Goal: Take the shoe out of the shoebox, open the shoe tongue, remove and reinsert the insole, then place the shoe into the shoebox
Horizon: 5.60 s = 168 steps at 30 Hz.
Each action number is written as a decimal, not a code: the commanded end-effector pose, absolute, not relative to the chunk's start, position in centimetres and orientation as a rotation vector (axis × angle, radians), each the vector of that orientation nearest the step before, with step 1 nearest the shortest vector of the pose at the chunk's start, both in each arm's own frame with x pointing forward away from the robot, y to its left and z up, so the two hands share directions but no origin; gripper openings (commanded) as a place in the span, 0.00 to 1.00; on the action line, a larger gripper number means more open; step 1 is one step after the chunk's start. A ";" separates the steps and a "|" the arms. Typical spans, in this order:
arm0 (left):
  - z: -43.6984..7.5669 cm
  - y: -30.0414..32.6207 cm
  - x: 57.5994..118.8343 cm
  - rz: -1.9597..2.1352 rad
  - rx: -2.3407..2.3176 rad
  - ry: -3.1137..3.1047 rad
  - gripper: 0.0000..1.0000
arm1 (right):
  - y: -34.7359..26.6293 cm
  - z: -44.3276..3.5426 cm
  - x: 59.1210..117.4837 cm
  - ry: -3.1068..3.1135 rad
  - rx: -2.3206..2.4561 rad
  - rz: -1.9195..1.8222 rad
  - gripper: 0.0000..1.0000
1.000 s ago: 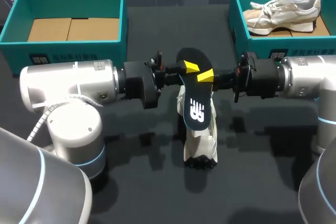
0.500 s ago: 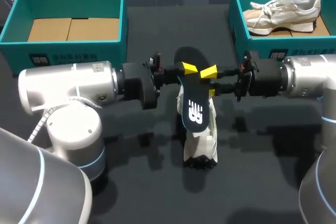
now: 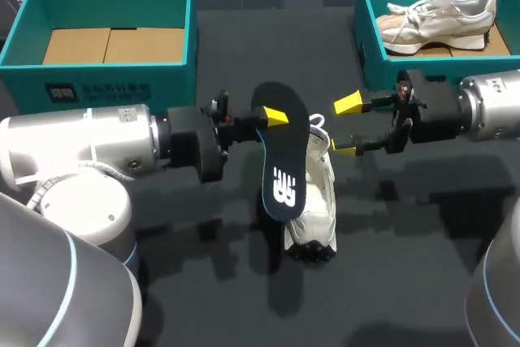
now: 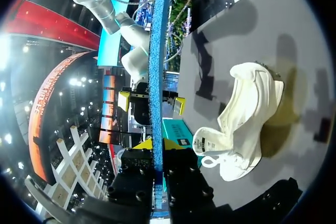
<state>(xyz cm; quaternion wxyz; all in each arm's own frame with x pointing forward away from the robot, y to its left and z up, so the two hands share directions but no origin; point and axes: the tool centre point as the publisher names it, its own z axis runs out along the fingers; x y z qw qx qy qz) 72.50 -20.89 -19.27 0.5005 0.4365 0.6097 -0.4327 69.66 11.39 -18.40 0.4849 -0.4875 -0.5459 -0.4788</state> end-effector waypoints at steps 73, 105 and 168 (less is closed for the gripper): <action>-21.8 -25.6 59.8 -1.232 1.051 1.873 0.00 | 4.6 -30.7 65.9 -3.182 -0.250 -0.611 1.00; -26.9 -25.9 61.9 -1.262 0.930 2.029 0.00 | 4.4 -36.7 68.2 -3.112 -0.365 -0.644 1.00; -26.5 -24.9 63.1 -1.429 0.819 2.130 0.00 | 6.8 -37.2 66.9 -3.073 -0.356 -0.647 1.00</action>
